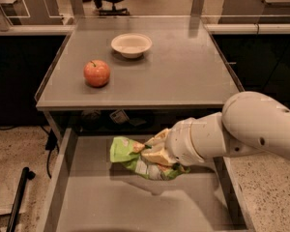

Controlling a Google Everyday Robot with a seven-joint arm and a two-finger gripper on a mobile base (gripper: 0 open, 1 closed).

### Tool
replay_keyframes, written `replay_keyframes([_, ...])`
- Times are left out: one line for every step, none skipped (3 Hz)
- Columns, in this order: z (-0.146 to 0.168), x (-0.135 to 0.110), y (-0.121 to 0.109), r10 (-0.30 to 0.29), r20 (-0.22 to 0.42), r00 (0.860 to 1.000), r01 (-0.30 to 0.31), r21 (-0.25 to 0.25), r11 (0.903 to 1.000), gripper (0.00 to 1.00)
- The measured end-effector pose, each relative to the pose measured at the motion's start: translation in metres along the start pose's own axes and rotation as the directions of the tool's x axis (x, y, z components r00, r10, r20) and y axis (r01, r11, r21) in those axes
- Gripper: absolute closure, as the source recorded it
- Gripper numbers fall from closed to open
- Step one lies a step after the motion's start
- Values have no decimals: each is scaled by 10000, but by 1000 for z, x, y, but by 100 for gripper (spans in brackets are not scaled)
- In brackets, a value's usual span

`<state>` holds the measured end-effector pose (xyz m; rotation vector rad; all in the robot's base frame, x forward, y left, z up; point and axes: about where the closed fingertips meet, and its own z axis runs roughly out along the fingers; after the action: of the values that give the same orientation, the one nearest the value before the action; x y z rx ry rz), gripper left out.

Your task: Place green rice chip bag into top drawer

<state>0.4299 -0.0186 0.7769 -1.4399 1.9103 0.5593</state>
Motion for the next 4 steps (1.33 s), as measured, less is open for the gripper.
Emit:
replay_keyframes([25, 14, -28, -219, 264, 9994, 196, 843, 9962, 100])
replay_keyframes([25, 14, -28, -219, 263, 9994, 196, 842, 9963, 100])
replay_keyframes([50, 25, -15, -21, 18, 10000, 21, 380, 9993, 100])
replay_keyframes([81, 50, -5, 218, -22, 9998, -218, 32, 9998, 100])
